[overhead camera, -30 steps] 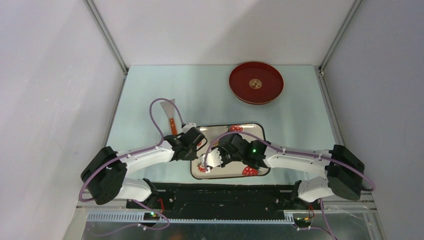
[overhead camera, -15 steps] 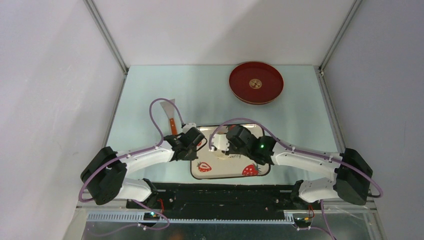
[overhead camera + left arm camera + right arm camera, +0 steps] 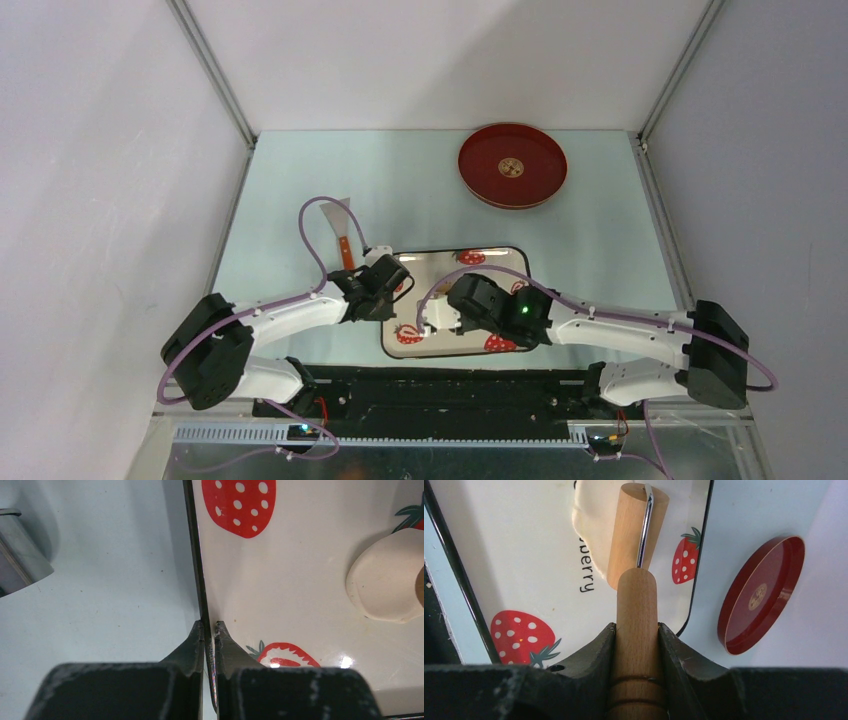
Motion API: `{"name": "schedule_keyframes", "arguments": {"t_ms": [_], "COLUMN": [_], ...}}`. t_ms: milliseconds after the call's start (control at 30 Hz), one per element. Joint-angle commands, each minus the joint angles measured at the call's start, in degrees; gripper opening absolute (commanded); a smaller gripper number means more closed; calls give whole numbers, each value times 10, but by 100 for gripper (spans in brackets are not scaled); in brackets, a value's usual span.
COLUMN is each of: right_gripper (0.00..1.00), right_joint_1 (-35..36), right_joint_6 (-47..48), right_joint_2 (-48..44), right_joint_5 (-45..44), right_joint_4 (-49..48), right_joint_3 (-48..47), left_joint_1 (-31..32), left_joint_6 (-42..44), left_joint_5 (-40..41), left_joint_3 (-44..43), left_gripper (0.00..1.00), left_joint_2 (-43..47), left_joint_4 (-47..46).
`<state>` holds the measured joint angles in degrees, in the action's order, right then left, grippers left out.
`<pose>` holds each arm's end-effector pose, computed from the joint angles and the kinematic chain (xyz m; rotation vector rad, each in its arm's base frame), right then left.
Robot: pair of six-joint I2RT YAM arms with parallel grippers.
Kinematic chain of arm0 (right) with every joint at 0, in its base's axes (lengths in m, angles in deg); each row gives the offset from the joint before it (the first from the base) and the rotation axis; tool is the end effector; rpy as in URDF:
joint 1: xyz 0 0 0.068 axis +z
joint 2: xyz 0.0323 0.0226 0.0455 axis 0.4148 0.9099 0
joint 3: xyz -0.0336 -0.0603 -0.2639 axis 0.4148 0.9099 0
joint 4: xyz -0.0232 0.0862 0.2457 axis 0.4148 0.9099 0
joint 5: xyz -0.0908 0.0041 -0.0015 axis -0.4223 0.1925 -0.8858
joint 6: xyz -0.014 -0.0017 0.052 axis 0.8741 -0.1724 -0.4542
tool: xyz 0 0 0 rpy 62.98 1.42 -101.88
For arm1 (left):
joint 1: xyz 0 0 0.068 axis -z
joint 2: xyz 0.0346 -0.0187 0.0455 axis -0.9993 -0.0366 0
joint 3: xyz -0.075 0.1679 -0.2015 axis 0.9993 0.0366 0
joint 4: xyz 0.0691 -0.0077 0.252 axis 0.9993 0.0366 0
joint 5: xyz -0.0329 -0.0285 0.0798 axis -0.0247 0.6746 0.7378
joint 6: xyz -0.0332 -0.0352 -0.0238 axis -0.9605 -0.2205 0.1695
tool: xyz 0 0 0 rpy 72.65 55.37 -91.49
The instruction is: Roll out the dumpling wrappers from the dough
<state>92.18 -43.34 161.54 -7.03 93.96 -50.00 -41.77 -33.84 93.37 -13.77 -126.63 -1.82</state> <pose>0.1078 0.2321 0.2421 -1.9163 1.5127 -0.2160 0.1656 -0.1565 0.1628 0.0172 2.6599 -0.0486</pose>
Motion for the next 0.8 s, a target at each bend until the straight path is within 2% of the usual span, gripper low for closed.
{"name": "schedule_keyframes", "arguments": {"t_ms": [0, 233, 767], "right_gripper": [0, 0, 0], "right_joint_1": [10, 30, 85], "right_joint_6": [34, 62, 48], "right_joint_2": [27, 93, 114], "right_joint_5": [-15, -16, 8], "right_joint_4": [26, 42, 28], "right_joint_3": [-3, -2, 28], "left_joint_1": [-1, -1, -1], "left_joint_6": [18, 17, 18], "left_joint_5": [22, 21, 23], "left_joint_3": [43, 44, 44], "left_gripper": [1, 1, 2], "left_joint_2": [-30, -31, -30], "left_joint_4": [69, 70, 69]}}
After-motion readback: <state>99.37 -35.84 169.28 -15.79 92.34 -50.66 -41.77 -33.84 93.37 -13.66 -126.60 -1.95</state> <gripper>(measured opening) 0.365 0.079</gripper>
